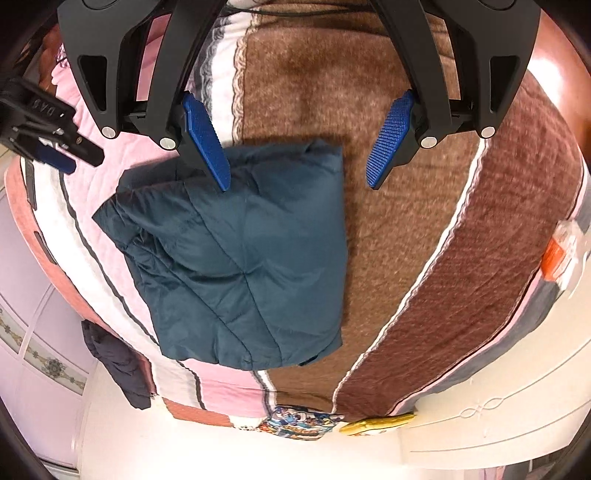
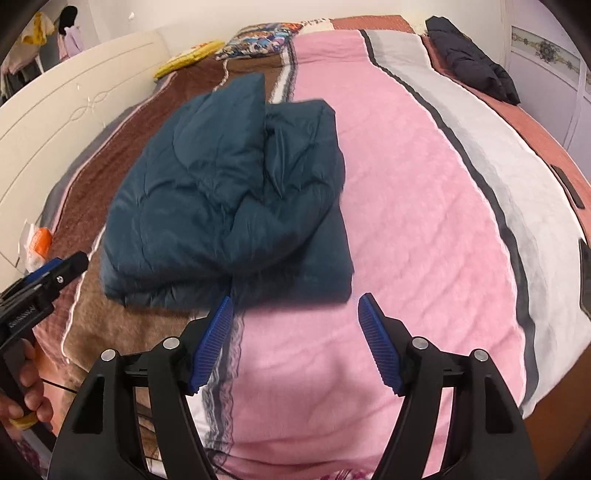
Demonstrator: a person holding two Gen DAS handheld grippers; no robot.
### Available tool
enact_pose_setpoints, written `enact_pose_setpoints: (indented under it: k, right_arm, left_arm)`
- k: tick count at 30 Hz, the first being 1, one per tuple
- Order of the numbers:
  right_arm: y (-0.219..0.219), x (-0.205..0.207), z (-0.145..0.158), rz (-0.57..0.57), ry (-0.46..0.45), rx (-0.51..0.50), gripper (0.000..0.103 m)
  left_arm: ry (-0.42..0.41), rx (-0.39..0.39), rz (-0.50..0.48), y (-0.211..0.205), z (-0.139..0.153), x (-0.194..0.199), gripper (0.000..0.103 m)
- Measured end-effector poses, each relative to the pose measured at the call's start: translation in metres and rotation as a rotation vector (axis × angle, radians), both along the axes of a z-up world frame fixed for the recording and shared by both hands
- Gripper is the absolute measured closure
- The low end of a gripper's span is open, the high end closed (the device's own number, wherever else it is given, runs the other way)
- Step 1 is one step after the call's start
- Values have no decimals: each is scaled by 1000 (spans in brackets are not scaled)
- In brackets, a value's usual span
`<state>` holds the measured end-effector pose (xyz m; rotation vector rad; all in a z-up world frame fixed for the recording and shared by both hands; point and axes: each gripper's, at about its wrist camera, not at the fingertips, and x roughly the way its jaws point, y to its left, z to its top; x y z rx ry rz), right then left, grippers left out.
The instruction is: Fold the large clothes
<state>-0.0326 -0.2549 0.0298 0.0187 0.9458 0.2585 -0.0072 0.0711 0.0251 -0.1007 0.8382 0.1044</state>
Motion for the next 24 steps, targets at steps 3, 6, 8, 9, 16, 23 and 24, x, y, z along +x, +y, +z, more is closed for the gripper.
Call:
enact_pose_setpoints:
  k: [3,6,8,9,16,23,24]
  right_arm:
    - [1,-10,-7,-21,11,-25,33]
    - [5,-21,-13,-20,14,-43,33]
    - [7,-27,-16,-14,11,-53,33]
    - [9,-29,-18,-7,16,-59,32]
    - [15,-34,-28,7,44,-85,32]
    - [17,-36,-31,9,51,-100,32]
    - [17,-36,-31,9,52,-102,32]
  left_arm:
    - [5,7,18,-2,-4,-9,28]
    - [14,17,25,-5,-8,-18,28]
    - [23,18,24,-8,-12,-21,28]
    - [30,17,23,-9,-14,-23,28]
    - [76,14,-2,-21,-31,-29,28]
    - [98,12,-11,-24,-39,-32,28]
    - [99,14,-10,-24,-40,-33,28]
